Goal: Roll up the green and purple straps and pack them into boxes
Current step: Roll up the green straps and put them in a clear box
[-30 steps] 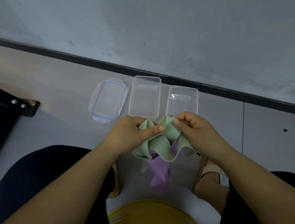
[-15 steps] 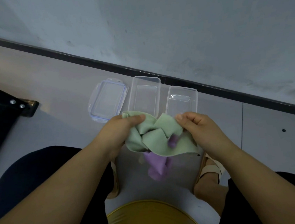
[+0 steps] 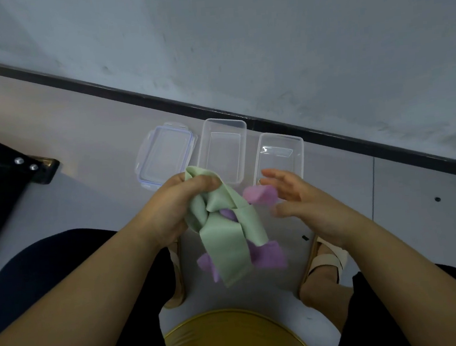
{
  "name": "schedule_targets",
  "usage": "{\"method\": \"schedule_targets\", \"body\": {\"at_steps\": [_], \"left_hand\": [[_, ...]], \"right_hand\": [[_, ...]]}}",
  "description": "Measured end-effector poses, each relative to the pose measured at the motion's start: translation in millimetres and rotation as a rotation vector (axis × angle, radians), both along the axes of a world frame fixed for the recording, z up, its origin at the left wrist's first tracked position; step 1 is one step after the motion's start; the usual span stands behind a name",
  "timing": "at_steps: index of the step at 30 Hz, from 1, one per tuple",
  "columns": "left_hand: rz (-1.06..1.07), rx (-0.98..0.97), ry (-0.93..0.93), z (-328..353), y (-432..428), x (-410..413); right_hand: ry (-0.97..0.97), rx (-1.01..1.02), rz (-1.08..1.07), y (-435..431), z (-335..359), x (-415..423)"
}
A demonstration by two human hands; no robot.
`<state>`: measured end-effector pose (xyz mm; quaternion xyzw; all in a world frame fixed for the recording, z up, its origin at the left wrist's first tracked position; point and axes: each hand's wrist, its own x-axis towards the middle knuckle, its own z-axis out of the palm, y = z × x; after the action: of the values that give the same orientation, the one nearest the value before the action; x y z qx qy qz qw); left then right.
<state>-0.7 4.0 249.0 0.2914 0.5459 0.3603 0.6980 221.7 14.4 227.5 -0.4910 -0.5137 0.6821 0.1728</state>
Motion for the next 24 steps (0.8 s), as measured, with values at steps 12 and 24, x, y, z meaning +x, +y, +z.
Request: {"method": "schedule_targets", "body": {"at_steps": [12,24], "left_hand": [[0.308,-0.084,0.173,-6.8,9.4,-6.4],[0.471,-0.321,0.31,-26.6,12.9,-15.2]], "right_hand": [[-0.127,0.102,-0.273,3.9,2.8,-2.1],[0.039,-0.117,-0.248,8.3,17.8,7.5]]}}
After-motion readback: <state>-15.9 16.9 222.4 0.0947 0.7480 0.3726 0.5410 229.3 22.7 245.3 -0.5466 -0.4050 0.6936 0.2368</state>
